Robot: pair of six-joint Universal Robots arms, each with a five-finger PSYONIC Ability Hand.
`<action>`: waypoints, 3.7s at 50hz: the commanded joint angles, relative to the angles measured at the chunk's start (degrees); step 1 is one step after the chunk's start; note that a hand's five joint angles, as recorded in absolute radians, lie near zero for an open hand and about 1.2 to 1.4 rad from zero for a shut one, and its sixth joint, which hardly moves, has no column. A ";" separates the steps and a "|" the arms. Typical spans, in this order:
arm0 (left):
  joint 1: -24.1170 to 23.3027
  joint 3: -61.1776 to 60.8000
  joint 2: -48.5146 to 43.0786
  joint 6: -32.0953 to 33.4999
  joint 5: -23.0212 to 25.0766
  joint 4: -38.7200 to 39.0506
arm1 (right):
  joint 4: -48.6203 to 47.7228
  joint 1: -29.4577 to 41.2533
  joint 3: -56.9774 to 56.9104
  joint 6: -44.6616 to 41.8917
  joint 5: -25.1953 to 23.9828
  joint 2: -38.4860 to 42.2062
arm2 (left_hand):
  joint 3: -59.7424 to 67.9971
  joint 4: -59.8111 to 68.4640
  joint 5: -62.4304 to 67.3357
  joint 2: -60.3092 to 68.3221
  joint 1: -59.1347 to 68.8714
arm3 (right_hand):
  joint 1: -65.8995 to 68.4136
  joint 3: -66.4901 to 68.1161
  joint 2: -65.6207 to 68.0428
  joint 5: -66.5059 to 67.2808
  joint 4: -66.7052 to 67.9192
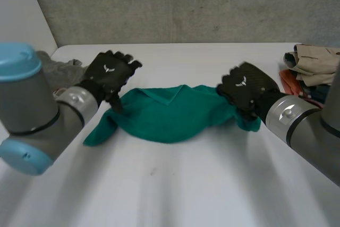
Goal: Fold the laundry.
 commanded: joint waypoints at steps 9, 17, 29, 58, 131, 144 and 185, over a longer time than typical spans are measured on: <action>-10.08 20.14 -18.63 -2.22 7.84 -16.80 | 0.89 1.67 3.04 2.22 -24.27 -20.47 | -2.26 -1.75 -2.97 -1.79 -1.24 | 16.84 12.02 12.31 13.96 11.33; -11.50 19.69 -20.13 -2.56 8.39 -15.24 | -3.14 -6.57 2.60 6.53 -24.63 -16.54 | 67.74 68.25 67.03 68.21 68.76 | 16.84 12.02 12.31 13.96 11.33; -5.88 18.22 -4.07 -14.25 -11.11 5.21 | -4.99 -8.54 -10.73 5.12 -13.14 -1.68 | 67.74 68.25 67.03 68.21 68.76 | 16.84 12.02 12.31 13.96 11.33; -16.15 -21.35 -0.27 -2.13 -25.64 14.32 | -16.34 -2.12 3.39 0.91 -3.89 20.57 | 22.56 23.08 21.86 23.04 23.59 | 0.42 -4.39 -4.10 -2.46 -5.08; 5.47 32.10 -10.73 -3.96 -15.62 19.73 | -41.09 -1.50 -27.89 15.15 15.89 17.93 | 67.74 68.25 67.03 68.21 68.76 | 16.84 12.02 12.31 13.96 11.33; 5.21 7.60 -3.96 -5.91 -15.18 22.83 | -30.34 -1.33 -29.05 14.97 14.49 21.88 | 67.74 68.25 67.03 68.21 68.76 | 16.84 12.02 12.31 13.96 11.33; 6.35 15.38 -8.08 -1.51 -11.93 -30.94 | -18.97 -1.15 0.23 10.05 13.96 23.21 | 13.60 14.11 12.89 14.07 14.62 | 16.84 12.02 12.31 13.96 11.33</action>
